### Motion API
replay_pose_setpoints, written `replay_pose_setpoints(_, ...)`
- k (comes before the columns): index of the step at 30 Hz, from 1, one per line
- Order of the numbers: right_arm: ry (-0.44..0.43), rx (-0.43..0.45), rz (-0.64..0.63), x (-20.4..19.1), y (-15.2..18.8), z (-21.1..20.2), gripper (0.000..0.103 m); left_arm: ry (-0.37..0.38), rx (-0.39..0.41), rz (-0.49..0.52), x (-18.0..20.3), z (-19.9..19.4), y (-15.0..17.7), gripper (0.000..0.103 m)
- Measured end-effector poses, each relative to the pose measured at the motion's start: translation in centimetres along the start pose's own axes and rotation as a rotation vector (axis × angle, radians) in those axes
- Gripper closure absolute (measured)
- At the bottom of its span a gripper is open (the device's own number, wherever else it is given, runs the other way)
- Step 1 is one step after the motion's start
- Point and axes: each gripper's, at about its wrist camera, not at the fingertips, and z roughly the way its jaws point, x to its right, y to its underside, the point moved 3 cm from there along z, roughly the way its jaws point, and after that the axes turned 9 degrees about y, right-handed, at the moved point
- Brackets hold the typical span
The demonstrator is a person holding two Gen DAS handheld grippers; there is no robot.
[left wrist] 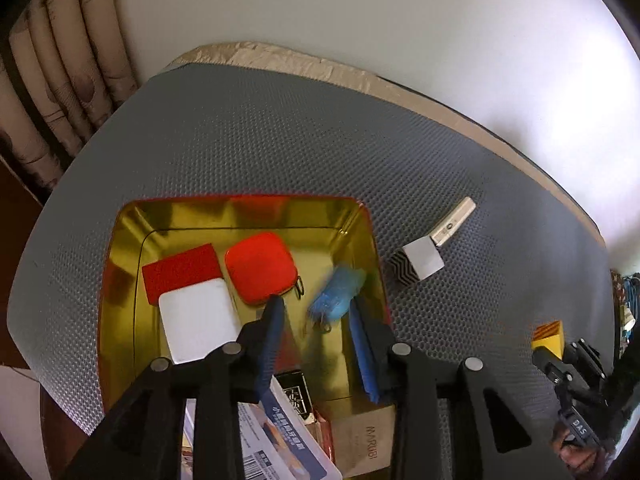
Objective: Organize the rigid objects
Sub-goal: 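Lower the yellow cube into the tin with right tool while left tool releases tag there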
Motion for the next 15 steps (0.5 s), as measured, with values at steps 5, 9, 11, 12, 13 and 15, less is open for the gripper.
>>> replay_pose_setpoints(5,-0.024,0.017,-0.027,-1.9,-1.1,-0.8,0.075,-0.040,0.169,-0.100,-1.6,-5.2,1.6,0.066)
replay_pose_setpoints(9,-0.079,0.037,-0.098,-5.7,-3.0,-1.4,0.075,-0.262,0.412,-0.167,-4.0,-11.8,6.3,0.049)
replay_pose_setpoints(11,-0.129,0.032,-0.142,-8.4,-4.3,-1.2,0.075,-0.381,0.459,-0.176,-5.2,-13.7,9.2,0.043)
replay_pose_setpoints(12,-0.158,0.023,-0.158,-9.7,-5.0,-0.9,0.075,-0.407,0.459,-0.178,-5.7,-14.2,10.3,0.043)
replay_pose_setpoints(13,-0.188,0.010,-0.171,-11.0,-5.6,-0.5,0.075,-0.422,0.459,-0.185,-6.2,-14.5,11.3,0.043)
replay_pose_setpoints(15,-0.250,-0.039,-0.201,-14.0,-7.0,1.0,0.075,-0.449,0.479,-0.230,-7.4,-15.3,13.5,0.043)
